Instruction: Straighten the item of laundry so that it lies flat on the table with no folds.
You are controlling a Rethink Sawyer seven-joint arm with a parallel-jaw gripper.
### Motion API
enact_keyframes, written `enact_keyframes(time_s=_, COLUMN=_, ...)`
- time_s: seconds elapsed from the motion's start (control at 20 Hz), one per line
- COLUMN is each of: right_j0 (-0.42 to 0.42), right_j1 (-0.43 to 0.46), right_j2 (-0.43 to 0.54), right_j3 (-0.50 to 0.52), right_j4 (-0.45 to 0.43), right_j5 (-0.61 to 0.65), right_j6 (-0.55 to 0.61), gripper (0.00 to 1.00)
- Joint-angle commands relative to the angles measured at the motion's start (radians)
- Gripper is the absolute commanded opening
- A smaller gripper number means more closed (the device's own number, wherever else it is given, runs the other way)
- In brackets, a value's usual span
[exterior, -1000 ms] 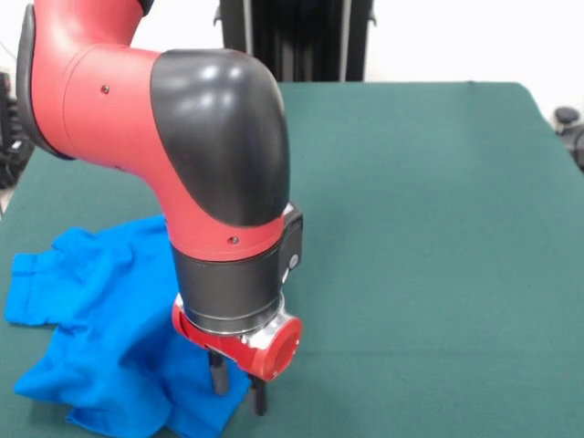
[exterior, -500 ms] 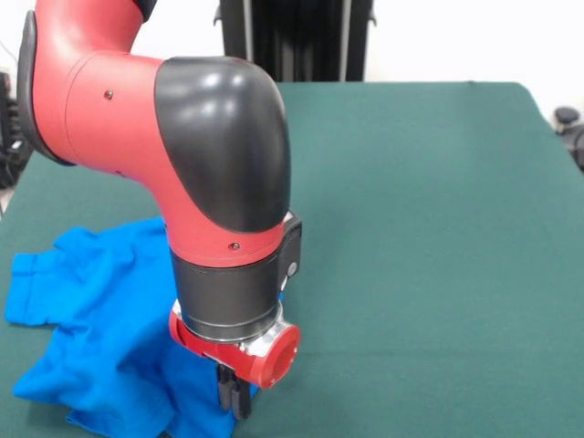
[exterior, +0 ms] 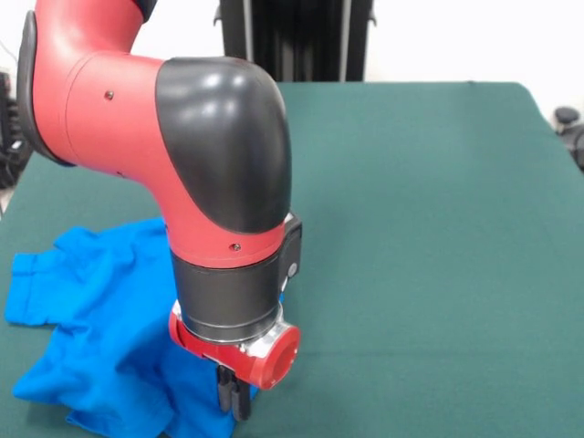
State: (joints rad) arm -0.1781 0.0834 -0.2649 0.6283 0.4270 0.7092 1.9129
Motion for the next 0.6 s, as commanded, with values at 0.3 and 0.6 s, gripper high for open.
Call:
enact_keyframes(time_s=0.3, right_j0=0.034, right_j1=-0.021, right_j2=0.121, right_j3=0.179, right_j4=-0.037, right_j5=-0.026, right_j6=0.078, gripper=0.0)
enact_keyframes(time_s=0.6, right_j0=0.05, right_j1=-0.066, right_j2=0.129, right_j3=0.255, right_j4=-0.04, right_j5=-0.053, right_j6=0.1, gripper=0.0)
